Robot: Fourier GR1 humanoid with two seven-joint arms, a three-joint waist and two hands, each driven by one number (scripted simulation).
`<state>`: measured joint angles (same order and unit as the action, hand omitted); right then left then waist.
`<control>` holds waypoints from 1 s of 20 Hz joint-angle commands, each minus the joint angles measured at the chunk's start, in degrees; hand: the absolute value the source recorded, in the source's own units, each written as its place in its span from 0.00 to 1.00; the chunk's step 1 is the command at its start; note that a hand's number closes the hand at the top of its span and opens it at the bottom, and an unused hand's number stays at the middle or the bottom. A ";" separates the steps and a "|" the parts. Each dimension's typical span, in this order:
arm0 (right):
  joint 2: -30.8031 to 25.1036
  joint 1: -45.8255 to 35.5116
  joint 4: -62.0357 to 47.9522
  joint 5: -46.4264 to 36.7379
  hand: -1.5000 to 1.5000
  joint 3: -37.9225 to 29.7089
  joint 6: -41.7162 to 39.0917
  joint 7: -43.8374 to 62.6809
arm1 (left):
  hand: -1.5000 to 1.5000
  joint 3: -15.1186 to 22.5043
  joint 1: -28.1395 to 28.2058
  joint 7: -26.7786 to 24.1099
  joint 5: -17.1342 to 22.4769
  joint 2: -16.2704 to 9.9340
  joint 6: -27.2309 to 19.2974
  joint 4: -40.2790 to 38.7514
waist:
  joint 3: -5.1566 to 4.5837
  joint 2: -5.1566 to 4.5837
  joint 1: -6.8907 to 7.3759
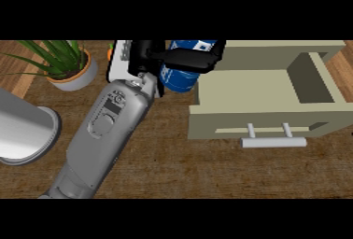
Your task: Pick up the can, place it into the drawer and close the drawer
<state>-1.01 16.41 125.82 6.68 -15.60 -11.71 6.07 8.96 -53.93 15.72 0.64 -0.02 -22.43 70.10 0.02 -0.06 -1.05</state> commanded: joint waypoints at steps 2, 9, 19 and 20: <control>-1.08 -0.31 -2.29 0.89 0.00 -2.12 -1.34 -1.94 | 1.00 1.54 -9.36 1.89 2.61 0.02 -3.94 -8.13 | 0.02 -0.06 -0.27; -0.63 -0.53 0.56 1.04 0.00 -0.81 -0.79 2.00 | 1.00 4.52 -19.29 1.08 6.90 0.02 -8.51 -18.42 | 0.03 -0.22 -1.05; -0.14 -1.47 -3.00 -0.44 0.00 -0.55 -1.66 -2.02 | 1.00 7.33 -30.06 -4.72 14.79 0.02 -10.30 -35.35 | 0.11 -0.68 -2.63; -0.22 -4.76 -4.25 -0.63 0.00 0.11 -0.42 -0.53 | 1.00 8.36 -28.54 -8.17 15.65 0.02 -10.10 -35.87 | 0.09 -0.78 -2.35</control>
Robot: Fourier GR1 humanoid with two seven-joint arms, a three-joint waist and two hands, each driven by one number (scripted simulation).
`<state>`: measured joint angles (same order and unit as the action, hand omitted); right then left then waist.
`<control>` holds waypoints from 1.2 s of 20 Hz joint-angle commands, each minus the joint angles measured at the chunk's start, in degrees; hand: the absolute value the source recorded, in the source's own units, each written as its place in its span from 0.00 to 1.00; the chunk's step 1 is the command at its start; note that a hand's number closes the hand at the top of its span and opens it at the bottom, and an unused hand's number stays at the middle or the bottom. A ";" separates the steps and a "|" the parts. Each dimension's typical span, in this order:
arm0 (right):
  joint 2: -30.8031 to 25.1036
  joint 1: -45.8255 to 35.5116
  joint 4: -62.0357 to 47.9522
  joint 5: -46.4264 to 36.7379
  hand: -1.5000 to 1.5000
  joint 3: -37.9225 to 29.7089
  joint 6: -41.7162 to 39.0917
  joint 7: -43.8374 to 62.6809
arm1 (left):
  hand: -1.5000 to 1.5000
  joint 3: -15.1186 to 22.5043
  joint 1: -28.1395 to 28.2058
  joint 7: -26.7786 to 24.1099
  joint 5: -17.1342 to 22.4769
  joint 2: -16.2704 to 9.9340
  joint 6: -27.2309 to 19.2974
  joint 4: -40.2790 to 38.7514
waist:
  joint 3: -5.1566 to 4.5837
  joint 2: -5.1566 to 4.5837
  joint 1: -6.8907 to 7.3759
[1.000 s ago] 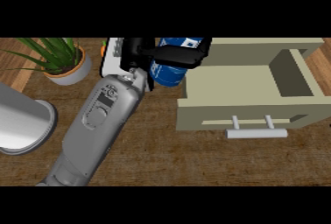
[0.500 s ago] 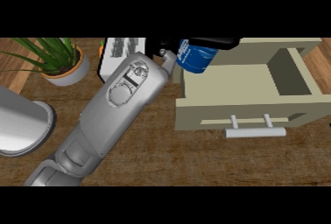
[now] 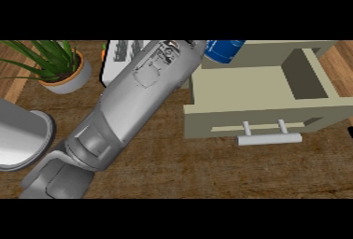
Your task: Pick up the can, place it into the drawer and close the drawer
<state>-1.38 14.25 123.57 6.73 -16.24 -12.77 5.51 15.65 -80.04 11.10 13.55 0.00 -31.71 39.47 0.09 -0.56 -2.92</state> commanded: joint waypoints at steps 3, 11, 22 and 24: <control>-1.57 -1.44 0.57 1.74 0.00 -1.80 0.05 2.10 | 1.00 2.81 -4.30 -3.37 3.47 0.00 -0.18 -8.73 | 0.01 -0.15 -0.63; -2.46 -6.88 -1.81 0.81 0.00 -1.44 1.52 3.74 | 1.00 8.79 -4.79 -5.84 10.48 0.00 -2.55 -12.02 | 0.06 -0.51 -1.85; -1.79 -7.20 -2.45 -0.76 0.00 0.72 1.10 2.79 | 1.00 16.24 -1.01 -12.12 13.14 0.00 -6.04 -15.16 | 0.09 -0.88 -3.64; -2.60 -8.64 -1.56 -0.55 0.00 0.39 1.43 3.95 | 1.00 14.07 -5.27 -11.55 13.13 0.00 -4.28 -19.30 | 0.06 -1.13 -3.38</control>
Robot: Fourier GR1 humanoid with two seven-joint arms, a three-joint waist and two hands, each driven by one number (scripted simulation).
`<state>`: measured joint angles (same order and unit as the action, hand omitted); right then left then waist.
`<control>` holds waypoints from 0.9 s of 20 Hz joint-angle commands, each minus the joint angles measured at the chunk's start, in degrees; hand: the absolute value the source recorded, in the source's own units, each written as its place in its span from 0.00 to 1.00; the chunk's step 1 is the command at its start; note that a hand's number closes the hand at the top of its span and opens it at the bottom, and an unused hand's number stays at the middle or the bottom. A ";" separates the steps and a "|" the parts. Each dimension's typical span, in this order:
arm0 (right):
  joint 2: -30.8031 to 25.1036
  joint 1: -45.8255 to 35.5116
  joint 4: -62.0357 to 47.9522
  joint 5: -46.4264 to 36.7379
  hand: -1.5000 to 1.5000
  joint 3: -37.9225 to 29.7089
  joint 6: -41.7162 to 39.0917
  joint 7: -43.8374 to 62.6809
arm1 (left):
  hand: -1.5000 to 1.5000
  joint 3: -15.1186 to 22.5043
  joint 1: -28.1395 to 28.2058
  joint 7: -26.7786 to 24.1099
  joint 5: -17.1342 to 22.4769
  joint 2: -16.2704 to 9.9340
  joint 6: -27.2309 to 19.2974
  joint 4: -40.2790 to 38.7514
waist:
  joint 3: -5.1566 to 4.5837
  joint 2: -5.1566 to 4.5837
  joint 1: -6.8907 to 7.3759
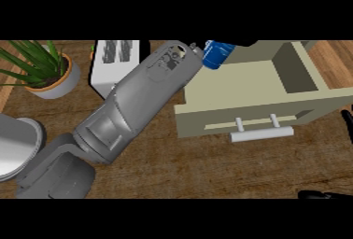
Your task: Pick up the can, place it into the drawer and close the drawer
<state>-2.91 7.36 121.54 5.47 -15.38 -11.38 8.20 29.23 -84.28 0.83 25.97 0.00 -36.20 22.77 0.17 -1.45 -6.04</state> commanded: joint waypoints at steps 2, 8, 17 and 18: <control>0.49 -1.20 -0.39 -0.94 0.00 1.20 0.49 0.04 | 1.00 3.52 1.83 -3.02 1.09 0.00 -0.93 -0.61 | -0.01 -0.26 -0.72; -0.17 -1.90 -0.41 -1.62 0.00 1.04 0.31 -0.79 | 0.00 5.44 2.08 -2.17 2.56 0.00 -3.36 -1.82 | 0.03 -0.43 -1.42; -0.72 -0.30 2.36 -0.55 0.00 2.07 -1.13 1.28 | 0.00 7.41 3.81 -3.56 4.94 0.00 -8.98 -1.37 | 0.00 -0.33 -2.59; -0.18 -1.99 0.82 -1.12 0.00 1.65 0.47 1.66 | 0.00 7.08 0.52 -1.51 5.17 0.00 -7.99 -2.15 | 0.00 -0.24 -1.43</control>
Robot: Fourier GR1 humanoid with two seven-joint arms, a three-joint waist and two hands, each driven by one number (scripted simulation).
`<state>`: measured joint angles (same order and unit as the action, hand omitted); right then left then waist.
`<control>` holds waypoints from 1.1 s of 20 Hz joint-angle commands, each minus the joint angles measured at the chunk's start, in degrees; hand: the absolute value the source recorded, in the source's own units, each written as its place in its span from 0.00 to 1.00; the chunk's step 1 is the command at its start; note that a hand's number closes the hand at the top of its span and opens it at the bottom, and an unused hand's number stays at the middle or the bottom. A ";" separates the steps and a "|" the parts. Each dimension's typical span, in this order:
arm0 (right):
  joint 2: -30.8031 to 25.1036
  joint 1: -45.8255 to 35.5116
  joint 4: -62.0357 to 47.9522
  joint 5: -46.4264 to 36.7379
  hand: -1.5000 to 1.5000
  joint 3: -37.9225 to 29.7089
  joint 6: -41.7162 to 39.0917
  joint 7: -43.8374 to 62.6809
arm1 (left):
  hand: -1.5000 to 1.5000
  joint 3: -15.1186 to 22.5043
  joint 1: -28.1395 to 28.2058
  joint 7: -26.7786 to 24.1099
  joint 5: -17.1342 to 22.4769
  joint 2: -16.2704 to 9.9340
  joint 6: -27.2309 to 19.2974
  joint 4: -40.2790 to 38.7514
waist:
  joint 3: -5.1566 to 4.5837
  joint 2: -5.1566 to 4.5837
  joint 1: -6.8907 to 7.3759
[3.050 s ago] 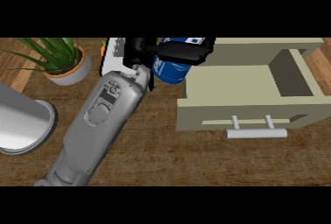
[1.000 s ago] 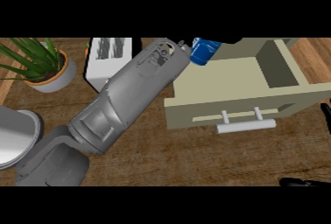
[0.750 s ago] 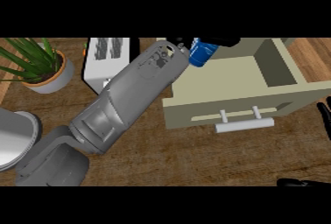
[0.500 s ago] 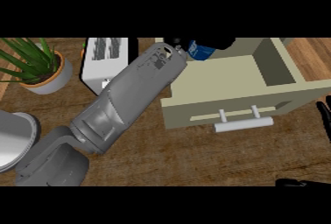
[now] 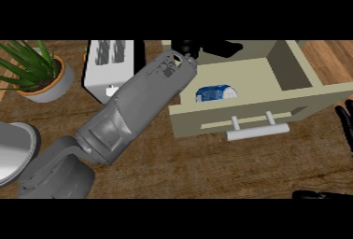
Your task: Pick up the can, place it into the drawer and close the drawer
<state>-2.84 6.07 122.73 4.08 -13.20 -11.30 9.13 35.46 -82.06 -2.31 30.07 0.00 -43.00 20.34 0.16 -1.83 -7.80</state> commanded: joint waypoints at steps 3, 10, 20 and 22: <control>-0.93 -1.84 0.85 -1.41 0.00 -0.19 0.59 -0.26 | 0.00 0.88 1.19 -1.24 2.45 0.00 -1.92 0.53 | -0.02 -0.16 -0.16; -5.82 -2.55 3.77 -11.33 0.00 0.39 -0.22 -4.29 | 0.00 -0.74 0.11 -1.92 6.20 0.00 -1.44 2.11 | -0.09 0.01 0.98; -8.80 -4.25 2.29 -29.49 0.00 8.36 0.92 -8.64 | 0.00 -0.39 1.63 -5.51 10.68 0.00 -5.83 6.48 | -0.10 0.63 3.29; -11.46 -5.69 1.64 -31.95 0.00 7.53 0.45 -8.73 | 0.00 -0.68 0.08 -5.59 10.89 0.00 -6.12 4.89 | -0.09 0.54 3.16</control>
<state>-11.56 2.13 125.79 -21.40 -6.97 -11.02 1.21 34.31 -81.35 -7.59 39.86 0.00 -47.33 24.63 0.06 -1.37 -5.07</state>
